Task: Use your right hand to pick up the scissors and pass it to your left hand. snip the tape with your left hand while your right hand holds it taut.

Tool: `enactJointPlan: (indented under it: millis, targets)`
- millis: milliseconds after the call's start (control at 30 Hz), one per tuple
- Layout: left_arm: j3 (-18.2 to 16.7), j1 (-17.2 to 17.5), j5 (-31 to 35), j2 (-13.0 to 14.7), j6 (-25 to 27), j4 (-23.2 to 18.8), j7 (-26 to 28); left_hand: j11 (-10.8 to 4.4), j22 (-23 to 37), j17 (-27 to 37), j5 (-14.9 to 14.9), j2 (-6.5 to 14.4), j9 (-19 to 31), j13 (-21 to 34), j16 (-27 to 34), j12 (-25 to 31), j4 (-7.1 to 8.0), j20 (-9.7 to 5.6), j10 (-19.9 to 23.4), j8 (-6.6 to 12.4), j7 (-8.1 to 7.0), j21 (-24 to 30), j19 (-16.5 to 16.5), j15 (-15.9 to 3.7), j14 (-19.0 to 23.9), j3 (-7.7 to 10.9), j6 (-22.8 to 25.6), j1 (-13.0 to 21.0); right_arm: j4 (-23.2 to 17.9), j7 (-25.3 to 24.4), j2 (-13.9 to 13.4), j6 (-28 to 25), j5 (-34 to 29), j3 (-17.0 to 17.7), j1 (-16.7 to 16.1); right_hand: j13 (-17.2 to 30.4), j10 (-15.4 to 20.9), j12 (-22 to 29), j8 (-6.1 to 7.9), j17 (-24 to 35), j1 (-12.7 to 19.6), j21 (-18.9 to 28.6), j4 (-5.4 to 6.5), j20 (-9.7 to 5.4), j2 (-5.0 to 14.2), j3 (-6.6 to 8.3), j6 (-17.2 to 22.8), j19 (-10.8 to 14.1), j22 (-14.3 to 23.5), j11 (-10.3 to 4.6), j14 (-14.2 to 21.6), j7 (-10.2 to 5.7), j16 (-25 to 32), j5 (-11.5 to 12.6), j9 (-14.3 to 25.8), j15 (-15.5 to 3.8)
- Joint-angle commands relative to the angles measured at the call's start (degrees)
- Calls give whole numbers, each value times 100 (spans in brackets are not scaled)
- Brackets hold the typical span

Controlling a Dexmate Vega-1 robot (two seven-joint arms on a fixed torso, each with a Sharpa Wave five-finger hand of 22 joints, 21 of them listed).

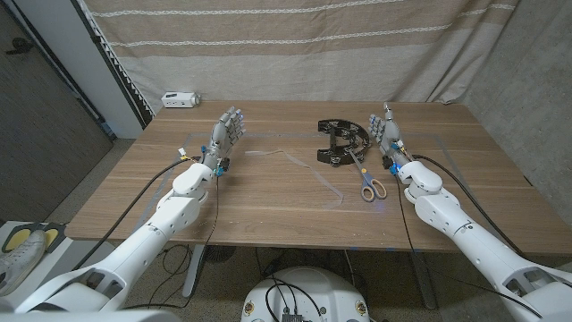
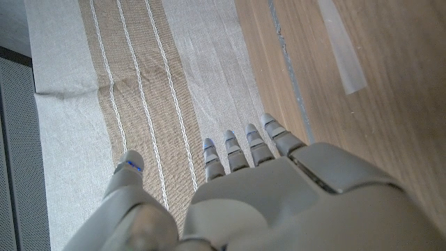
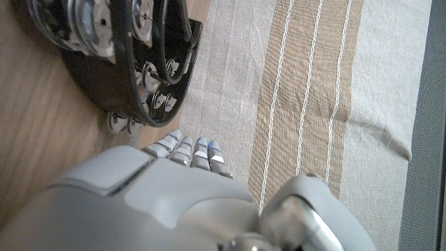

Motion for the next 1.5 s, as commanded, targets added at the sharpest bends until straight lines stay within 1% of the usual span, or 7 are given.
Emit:
enactJointPlan:
  millis: [33,267,333,467,1033,1200,1500]
  targets:
    - [-35,121,-29,83,20,-181,-2,-9,13,29,21,-44,20,13,24,29,-2,-231,47,21,-41,42,33,-739,28,41,4,13,-150,-55,-40,-86,55,20,-100,19,-3,40,38,29,56,24,-15,-30,10,-39,19,-18,7,51,-39,61,24,35,24,3]
    - [-89,186,-46,112,-62,-222,3,-4,13,29,22,-43,20,13,23,27,-1,-231,40,20,-41,42,32,-734,21,38,6,19,-240,-102,-72,-113,6,-3,-145,19,1,41,38,28,72,21,-24,-23,26,-32,20,-30,8,57,-31,57,25,36,24,0]
    - [-131,197,-123,35,-124,-203,21,-4,13,29,22,-43,20,13,22,27,-1,-232,41,20,-41,42,31,-732,17,38,7,20,-283,-157,-101,-78,-100,-26,-150,22,275,140,93,27,109,28,-51,-15,52,-34,196,-35,8,-5,32,18,39,31,23,-45]
    - [-157,214,-109,-36,-277,-195,66,-6,13,29,23,-43,20,13,20,28,0,-234,42,20,-41,42,28,-738,11,35,8,23,-381,-223,-110,-116,-139,-42,-171,22,319,152,96,26,126,33,-63,-41,60,-32,218,-25,8,-26,58,20,43,31,23,-79]
    - [-154,264,305,293,-385,-390,143,11,14,30,26,-45,19,12,13,23,4,-256,25,21,-40,37,5,-733,-32,20,20,38,-1028,-978,-366,-380,-729,-67,-405,24,304,132,94,25,317,28,-188,-47,27,-4,197,-46,7,-12,48,10,26,48,23,-104]
    - [-160,252,297,246,-421,-350,171,22,14,30,27,-45,19,12,13,24,5,-261,26,22,-40,37,3,-733,-38,18,24,41,-1151,-1195,-423,-452,-948,-82,-435,34,568,218,109,24,626,37,-380,-25,13,57,208,-40,8,-101,95,8,30,83,23,-210]
    - [-125,279,336,191,-358,-336,305,22,14,30,29,-46,19,12,16,33,6,-268,47,26,-38,40,6,-737,-41,11,39,46,-1316,-1442,-560,-382,-1242,-27,-627,36,626,228,110,24,772,61,-466,-53,29,91,208,27,10,-123,134,-5,36,99,24,-279]
